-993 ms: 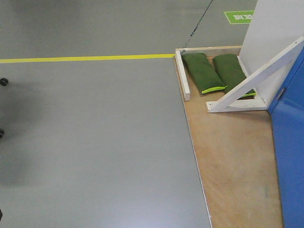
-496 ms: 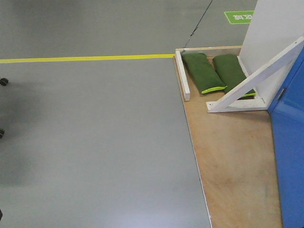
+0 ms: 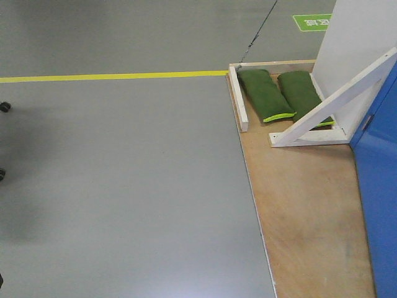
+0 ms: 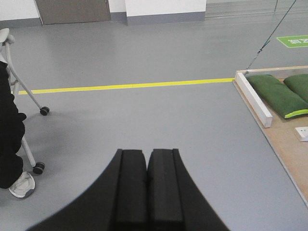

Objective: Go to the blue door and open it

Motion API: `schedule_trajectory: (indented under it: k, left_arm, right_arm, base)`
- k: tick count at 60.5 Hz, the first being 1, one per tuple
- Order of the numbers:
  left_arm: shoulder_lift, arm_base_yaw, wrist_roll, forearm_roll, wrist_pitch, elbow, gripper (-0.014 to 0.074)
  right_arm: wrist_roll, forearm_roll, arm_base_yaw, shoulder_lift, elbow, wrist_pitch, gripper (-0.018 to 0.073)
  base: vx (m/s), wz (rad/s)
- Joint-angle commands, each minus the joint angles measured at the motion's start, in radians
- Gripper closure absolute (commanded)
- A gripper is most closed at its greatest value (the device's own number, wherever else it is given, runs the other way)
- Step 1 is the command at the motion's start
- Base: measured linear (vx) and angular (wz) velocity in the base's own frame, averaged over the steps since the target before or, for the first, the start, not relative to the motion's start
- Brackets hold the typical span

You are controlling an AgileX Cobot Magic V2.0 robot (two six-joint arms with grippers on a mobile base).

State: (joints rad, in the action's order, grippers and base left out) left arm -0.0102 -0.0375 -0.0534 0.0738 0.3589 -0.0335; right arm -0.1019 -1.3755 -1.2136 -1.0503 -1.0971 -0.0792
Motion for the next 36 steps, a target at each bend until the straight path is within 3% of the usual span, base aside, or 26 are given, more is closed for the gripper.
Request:
schedule_trajectory:
  k: [1,10,21,36]
  left_arm:
    - [-0.018,0.002,-0.004,0.001,-0.082,0.035,0.0526]
    - [-0.018,0.002,-0.004,0.001,-0.082,0.035,0.0526]
    - [-0.018,0.002,-0.004,0.001,-0.082,0.035,0.0526]
    - [-0.018,0.002,-0.004,0.001,-0.082,0.035,0.0526]
  right_arm:
    - [0.010,0.014,-0.006,0.044,-0.054,-0.029,0.0564]
    - [0.010,0.013,-0.025,0.052,-0.091,-0.115,0.0564]
    - [0.010,0.014,-0.121,-0.014,-0.129,-0.222,0.0564]
    - [0.010,0.014,-0.134,-0.135,-0.161,-0.157,0.0564]
  base:
    - [0.00,0.00]
    - [0.00,0.00]
    - [0.00,0.00]
    - [0.00,0.00]
